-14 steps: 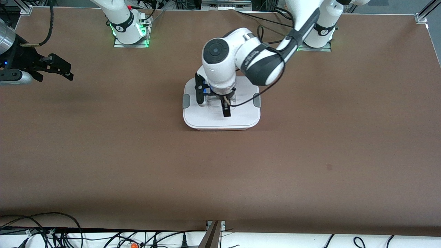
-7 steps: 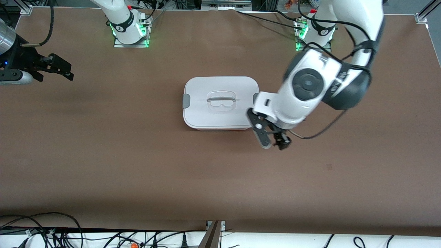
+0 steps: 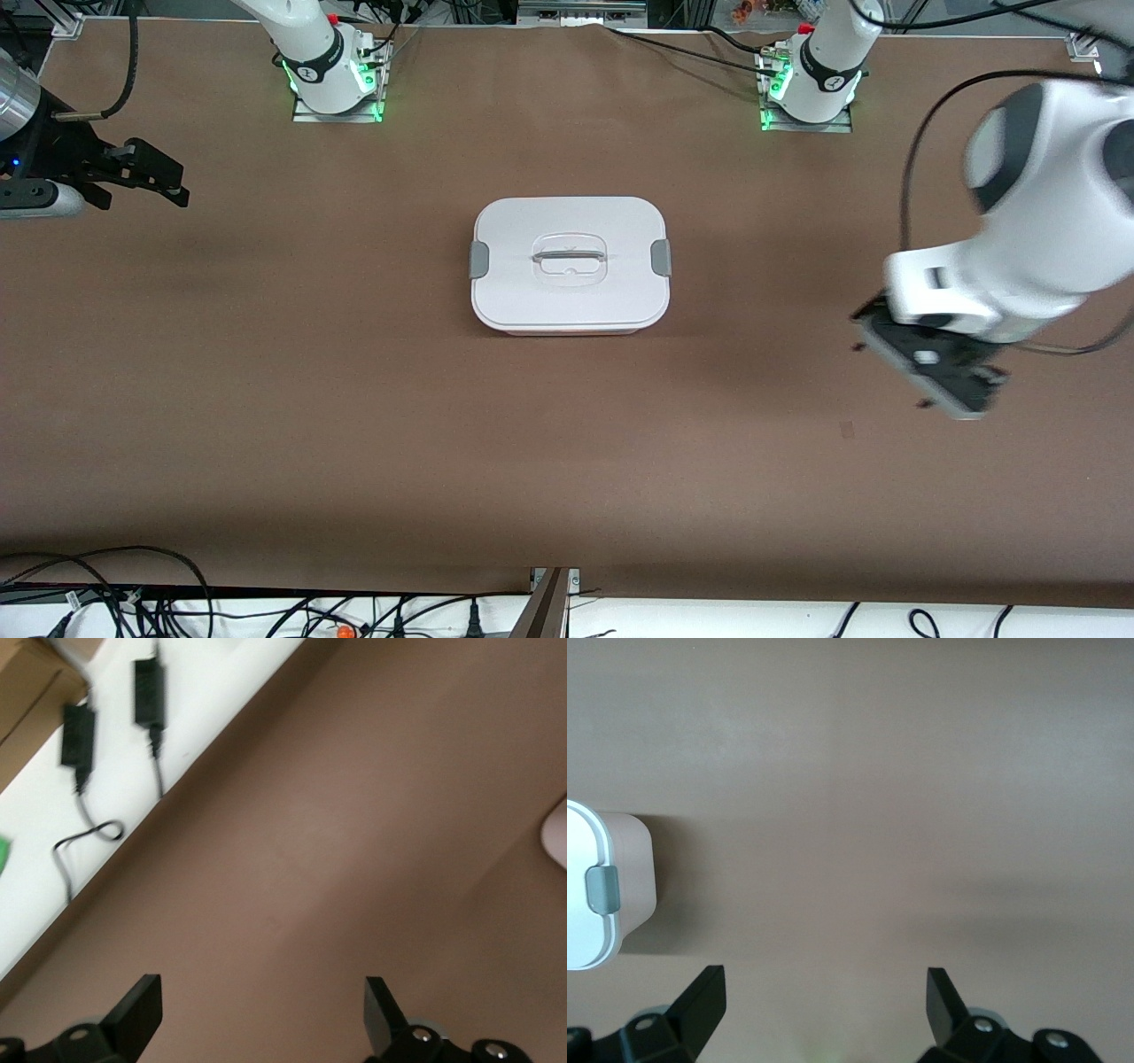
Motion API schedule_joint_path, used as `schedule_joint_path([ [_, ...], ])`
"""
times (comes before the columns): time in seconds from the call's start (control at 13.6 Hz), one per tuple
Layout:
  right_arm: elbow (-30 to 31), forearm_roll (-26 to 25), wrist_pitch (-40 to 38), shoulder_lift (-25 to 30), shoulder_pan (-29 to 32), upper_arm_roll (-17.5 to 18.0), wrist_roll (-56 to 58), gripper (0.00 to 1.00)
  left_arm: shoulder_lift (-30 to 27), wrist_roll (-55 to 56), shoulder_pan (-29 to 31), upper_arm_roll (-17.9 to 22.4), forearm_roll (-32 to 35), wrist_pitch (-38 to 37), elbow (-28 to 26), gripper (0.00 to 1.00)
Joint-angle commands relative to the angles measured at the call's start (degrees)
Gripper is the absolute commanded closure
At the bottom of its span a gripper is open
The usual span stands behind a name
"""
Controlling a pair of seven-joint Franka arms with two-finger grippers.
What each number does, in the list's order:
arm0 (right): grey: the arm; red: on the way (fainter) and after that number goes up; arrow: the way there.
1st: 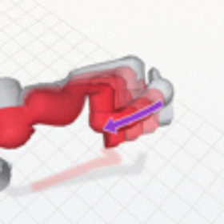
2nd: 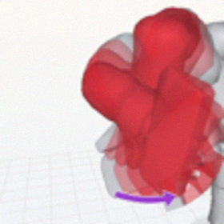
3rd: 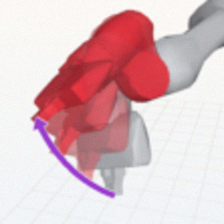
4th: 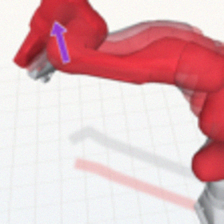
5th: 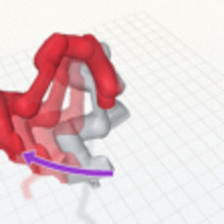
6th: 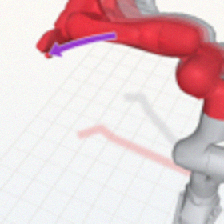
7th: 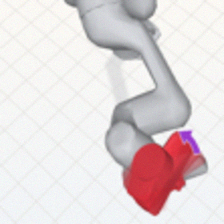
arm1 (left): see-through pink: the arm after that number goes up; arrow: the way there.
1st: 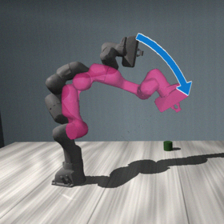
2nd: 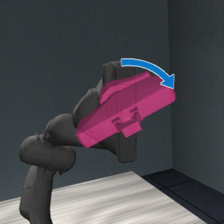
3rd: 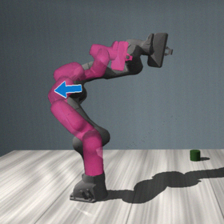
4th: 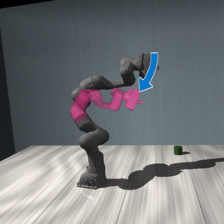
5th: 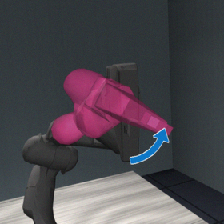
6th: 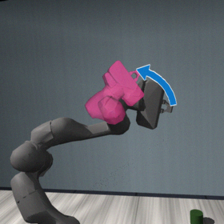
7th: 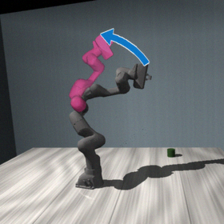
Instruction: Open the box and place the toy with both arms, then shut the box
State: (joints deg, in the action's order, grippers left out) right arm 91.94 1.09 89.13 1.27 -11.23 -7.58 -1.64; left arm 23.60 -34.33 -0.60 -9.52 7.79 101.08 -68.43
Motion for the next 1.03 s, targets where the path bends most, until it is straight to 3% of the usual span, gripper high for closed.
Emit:
schedule_joint_path([
  [0.0,-1.0,0.1,-1.1,-0.1,0.3,0.3,-0.6,0.00,-8.3,0.3,1.3,5.3,-1.3,0.4,-9.6,0.00],
  [0.22,-1.0,0.1,-1.1,-0.1,0.3,0.3,-0.6,0.00,-14.3,6.1,1.4,9.2,-2.1,0.0,-15.8,0.00],
  [0.44,-1.0,0.1,-1.1,-0.1,0.3,0.3,-0.6,0.00,-15.2,9.5,1.6,13.1,-10.7,-4.3,-16.1,0.00],
  [0.96,-1.0,0.1,-1.1,-0.1,0.3,0.3,-0.6,0.00,-17.7,24.5,2.6,13.3,-12.3,-11.3,-16.0,0.00],
])
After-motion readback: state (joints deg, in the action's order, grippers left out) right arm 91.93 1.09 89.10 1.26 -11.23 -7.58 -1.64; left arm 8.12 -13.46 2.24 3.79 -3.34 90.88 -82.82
